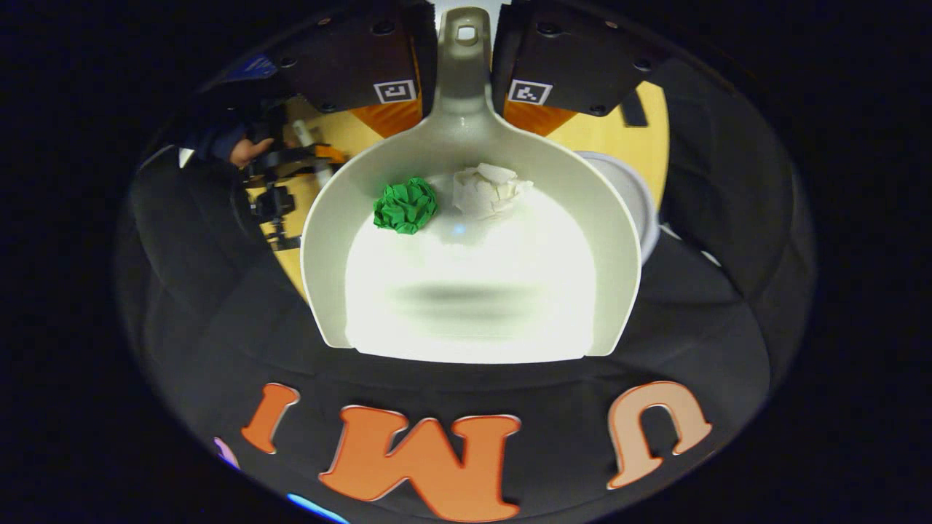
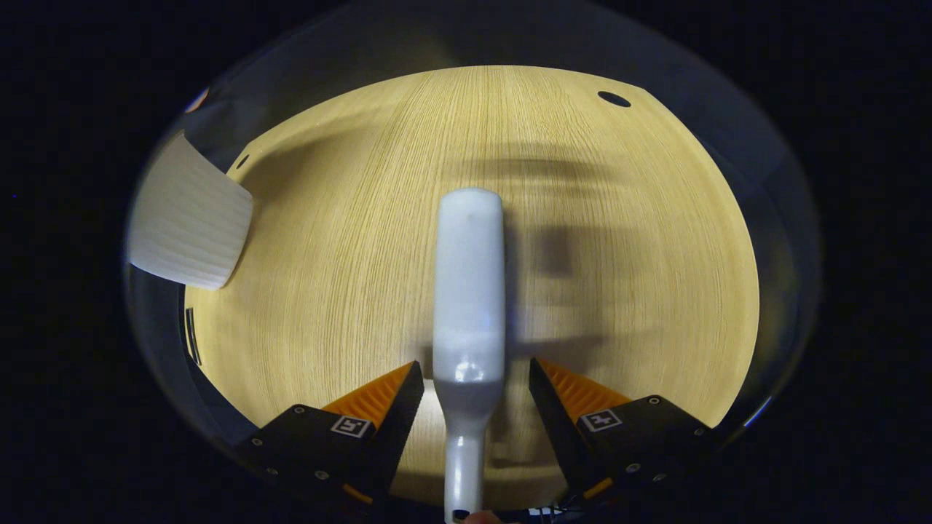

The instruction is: Pick up the small broom and dustpan from the desktop, sweep the trash into the dustpan with the broom, and then empty the trash into the garbage bin.

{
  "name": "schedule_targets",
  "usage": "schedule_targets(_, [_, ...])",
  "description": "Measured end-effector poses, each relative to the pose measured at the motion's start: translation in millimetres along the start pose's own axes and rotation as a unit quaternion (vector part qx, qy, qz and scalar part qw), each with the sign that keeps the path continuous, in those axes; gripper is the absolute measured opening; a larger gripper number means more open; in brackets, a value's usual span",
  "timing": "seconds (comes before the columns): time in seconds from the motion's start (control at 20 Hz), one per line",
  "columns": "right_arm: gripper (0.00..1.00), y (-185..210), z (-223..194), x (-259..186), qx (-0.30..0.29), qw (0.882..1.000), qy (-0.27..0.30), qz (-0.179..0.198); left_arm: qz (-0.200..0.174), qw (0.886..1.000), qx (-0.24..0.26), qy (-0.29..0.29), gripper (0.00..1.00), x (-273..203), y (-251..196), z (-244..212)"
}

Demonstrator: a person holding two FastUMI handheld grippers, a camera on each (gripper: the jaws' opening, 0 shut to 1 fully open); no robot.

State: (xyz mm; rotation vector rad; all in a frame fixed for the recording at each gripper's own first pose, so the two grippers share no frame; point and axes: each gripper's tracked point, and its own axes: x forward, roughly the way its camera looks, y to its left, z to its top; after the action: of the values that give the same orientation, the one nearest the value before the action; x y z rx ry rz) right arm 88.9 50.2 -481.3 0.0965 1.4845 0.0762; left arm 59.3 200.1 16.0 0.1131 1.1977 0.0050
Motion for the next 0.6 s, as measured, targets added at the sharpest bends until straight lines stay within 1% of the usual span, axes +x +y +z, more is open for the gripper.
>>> schedule_targets(0.05, [0.90,-0.7,7.3,1.2,0.000,1.000,0.002,-0.001,0.032,0.999,0.005,0.018,0.31,-2.3,30.4,-4.2])
schedule_targets(0.15, [0.92,-2.3,23.4,3.4,-0.001,1.000,0.003,-0.003,0.085,0.995,0.019,0.057,0.31,3.6,73.5,-16.8])
schedule_targets(0.2, [0.93,-3.3,32.1,4.5,-0.001,1.000,0.005,-0.004,0.104,0.991,0.033,0.077,0.31,6.1,82.8,-20.7])
schedule_targets(0.3, [0.94,-5.2,51.7,7.6,-0.003,1.000,0.008,-0.006,0.145,0.981,0.079,0.107,0.32,6.3,95.5,-14.5])
schedule_targets(0.35, [0.94,-6.5,62.3,9.3,-0.003,1.000,0.010,-0.006,0.161,0.975,0.090,0.122,0.32,2.4,87.1,-21.6])
schedule_targets(0.4, [0.95,-8.7,75.5,11.0,-0.002,1.000,0.011,-0.008,0.166,0.972,0.106,0.130,0.32,2.6,88.8,-16.2])
schedule_targets(0.45, [0.95,-10.5,88.8,12.5,0.000,1.000,0.011,-0.008,0.172,0.968,0.110,0.143,0.32,-0.7,90.4,-16.3])
schedule_targets(0.5, [0.95,-12.4,103.0,13.9,0.002,1.000,0.010,-0.007,0.178,0.963,0.132,0.155,0.32,-5.2,90.7,-11.1])
schedule_targets(0.55, [0.95,-14.5,118.0,15.5,0.004,1.000,0.009,-0.007,0.194,0.952,0.166,0.168,0.32,-9.8,96.7,-2.0])
schedule_targets(0.6, [0.95,-16.7,133.3,17.6,0.006,1.000,0.009,-0.007,0.219,0.937,0.208,0.177,0.31,-15.8,103.4,7.0])
